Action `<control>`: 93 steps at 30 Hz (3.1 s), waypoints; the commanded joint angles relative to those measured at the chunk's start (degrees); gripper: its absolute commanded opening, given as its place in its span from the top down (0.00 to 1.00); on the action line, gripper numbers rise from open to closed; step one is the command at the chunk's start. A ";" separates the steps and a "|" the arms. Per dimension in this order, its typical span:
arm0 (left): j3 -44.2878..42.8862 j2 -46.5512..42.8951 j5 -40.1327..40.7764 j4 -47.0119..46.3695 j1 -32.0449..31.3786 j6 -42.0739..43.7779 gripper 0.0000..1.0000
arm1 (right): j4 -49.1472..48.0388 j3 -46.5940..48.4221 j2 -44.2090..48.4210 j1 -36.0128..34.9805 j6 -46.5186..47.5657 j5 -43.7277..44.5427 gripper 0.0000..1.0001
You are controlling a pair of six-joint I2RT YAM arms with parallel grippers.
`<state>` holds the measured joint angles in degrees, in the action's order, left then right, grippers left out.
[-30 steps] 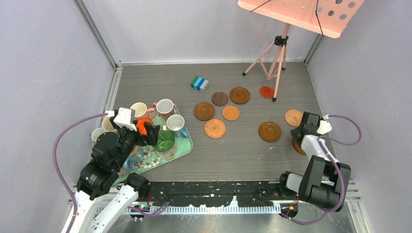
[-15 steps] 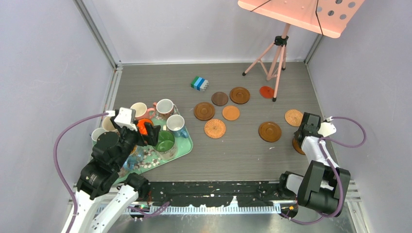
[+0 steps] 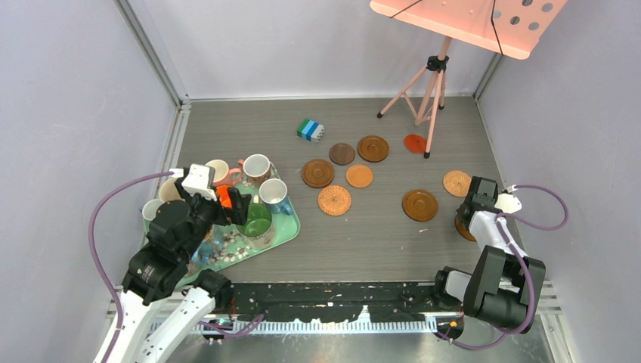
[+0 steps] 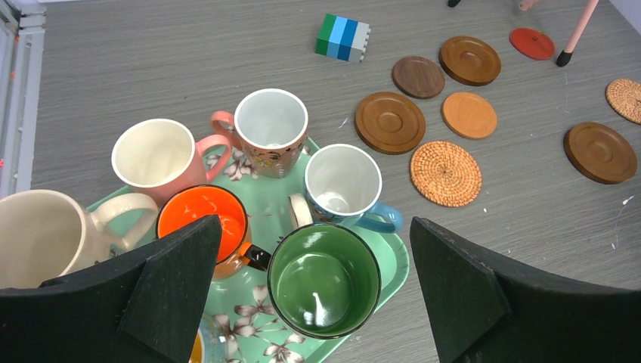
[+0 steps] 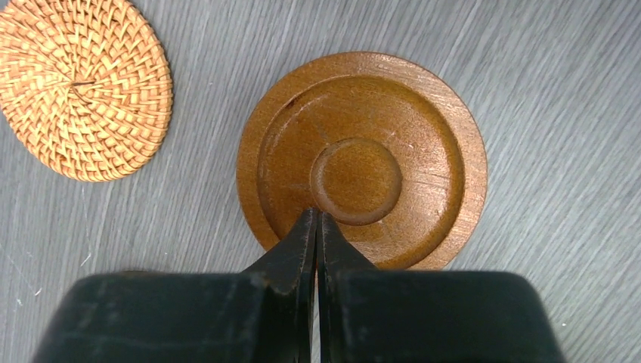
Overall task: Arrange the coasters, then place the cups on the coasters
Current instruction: Move the coaster to the center of the board.
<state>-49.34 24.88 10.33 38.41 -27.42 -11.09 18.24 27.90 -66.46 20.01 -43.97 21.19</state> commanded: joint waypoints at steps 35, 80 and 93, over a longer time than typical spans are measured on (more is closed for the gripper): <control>-2.85 0.96 -3.41 6.80 -0.27 -7.59 0.01 | -12.32 2.75 5.96 -8.28 15.30 -24.35 0.86; 2.51 -7.84 -2.04 8.61 -0.27 -6.49 0.01 | 16.27 2.51 1.15 -23.34 -1.59 -3.53 0.95; 2.58 -7.44 -0.63 8.31 -0.27 -6.16 0.01 | 27.90 0.19 10.94 -23.35 -10.60 0.95 0.95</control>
<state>-46.59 17.47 8.58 47.68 -27.42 -17.80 39.40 27.94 -58.85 -3.31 -49.58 17.85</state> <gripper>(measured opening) 0.992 0.060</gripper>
